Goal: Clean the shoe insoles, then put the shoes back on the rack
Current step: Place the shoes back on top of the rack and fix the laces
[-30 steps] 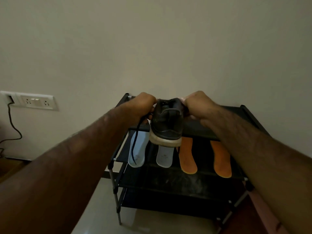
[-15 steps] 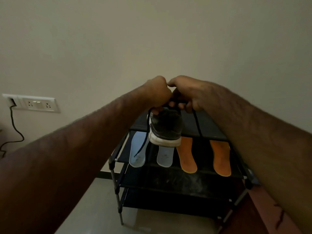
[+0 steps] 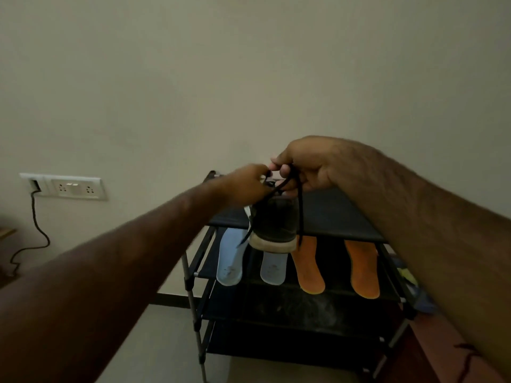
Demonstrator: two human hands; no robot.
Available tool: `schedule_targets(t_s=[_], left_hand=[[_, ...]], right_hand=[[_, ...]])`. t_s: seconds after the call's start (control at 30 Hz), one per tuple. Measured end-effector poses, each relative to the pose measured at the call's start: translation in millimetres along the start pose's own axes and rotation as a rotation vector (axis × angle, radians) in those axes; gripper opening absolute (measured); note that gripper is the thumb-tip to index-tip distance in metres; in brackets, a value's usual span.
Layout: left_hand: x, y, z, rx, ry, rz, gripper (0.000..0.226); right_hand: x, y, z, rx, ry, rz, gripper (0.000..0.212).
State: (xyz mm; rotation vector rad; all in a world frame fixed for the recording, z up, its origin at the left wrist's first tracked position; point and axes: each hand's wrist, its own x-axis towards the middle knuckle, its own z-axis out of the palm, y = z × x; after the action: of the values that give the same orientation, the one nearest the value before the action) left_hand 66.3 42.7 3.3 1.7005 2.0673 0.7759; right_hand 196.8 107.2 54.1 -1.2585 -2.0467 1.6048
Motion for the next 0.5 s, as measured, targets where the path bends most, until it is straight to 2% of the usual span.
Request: schedule_targets(t_s=[0.1, 0.23, 0.4, 0.5], left_hand=[[9, 9, 14, 0.031, 0.048, 0.063, 0.038], [22, 17, 18, 0.265, 0.083, 0.057, 0.024], [36, 11, 16, 0.403, 0.120, -0.031, 0.012], [39, 7, 15, 0.355, 0.150, -0.044, 0.016]], right_hand=[[-16, -14, 3, -0.053, 0.032, -0.067, 0.030], [-37, -29, 0, -0.075, 0.088, -0.123, 0.024], [-82, -45, -13, -0.096, 0.076, -0.209, 0.024], [-96, -47, -23, -0.130, 0.114, -0.273, 0.025]])
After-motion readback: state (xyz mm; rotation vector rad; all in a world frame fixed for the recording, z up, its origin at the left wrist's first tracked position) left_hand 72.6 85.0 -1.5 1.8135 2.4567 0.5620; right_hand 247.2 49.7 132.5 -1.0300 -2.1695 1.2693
